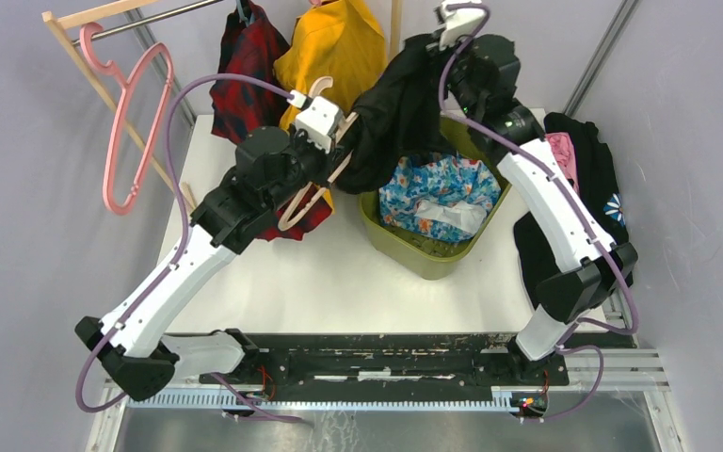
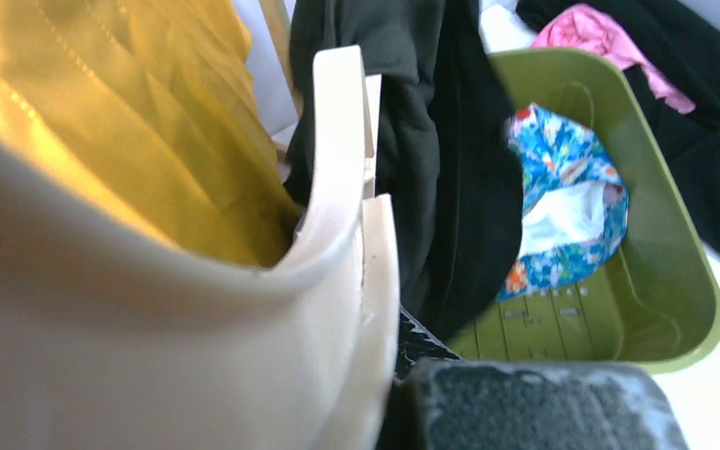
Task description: Remove the skirt from the hanger
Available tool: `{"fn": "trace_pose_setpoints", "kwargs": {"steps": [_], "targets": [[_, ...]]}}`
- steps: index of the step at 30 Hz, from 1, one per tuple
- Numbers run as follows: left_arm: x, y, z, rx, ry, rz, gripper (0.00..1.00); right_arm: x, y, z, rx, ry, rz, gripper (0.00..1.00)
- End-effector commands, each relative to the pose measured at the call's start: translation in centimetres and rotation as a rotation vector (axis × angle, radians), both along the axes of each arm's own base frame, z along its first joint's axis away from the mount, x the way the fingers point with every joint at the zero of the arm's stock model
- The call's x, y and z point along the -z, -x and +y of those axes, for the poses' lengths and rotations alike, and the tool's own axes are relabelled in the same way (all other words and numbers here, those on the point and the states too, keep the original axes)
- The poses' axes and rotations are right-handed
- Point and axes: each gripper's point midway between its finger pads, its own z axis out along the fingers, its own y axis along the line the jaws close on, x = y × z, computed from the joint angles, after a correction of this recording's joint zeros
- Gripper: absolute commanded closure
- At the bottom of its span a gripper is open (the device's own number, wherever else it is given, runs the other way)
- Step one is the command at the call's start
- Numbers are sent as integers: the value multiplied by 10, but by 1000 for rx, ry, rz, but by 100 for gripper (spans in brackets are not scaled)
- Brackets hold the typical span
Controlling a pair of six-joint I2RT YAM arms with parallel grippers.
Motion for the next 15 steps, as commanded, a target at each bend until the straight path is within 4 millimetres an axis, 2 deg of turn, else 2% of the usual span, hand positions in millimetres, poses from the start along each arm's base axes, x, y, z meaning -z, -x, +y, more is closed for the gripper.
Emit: {"fn": "trace_pose_setpoints", "kwargs": {"steps": [1, 4, 7, 8, 12, 15], "targets": [[-22, 31, 24, 42, -41, -52, 97, -80, -15, -88, 295, -78, -212, 99], [-26, 53, 37, 64, -41, -50, 97, -91, -23, -97, 324, -56, -247, 99], [-15, 63, 58, 7, -55, -36, 97, -114, -22, -104, 344, -46, -296, 99], [-9, 65, 64, -13, -60, -32, 97, -130, -16, -106, 341, -51, -330, 99], [2, 61, 72, -72, -54, -27, 97, -171, 15, -102, 264, -67, -415, 99], [9, 56, 69, -72, -61, -27, 97, -189, 42, -100, 200, -97, -445, 99]]}}
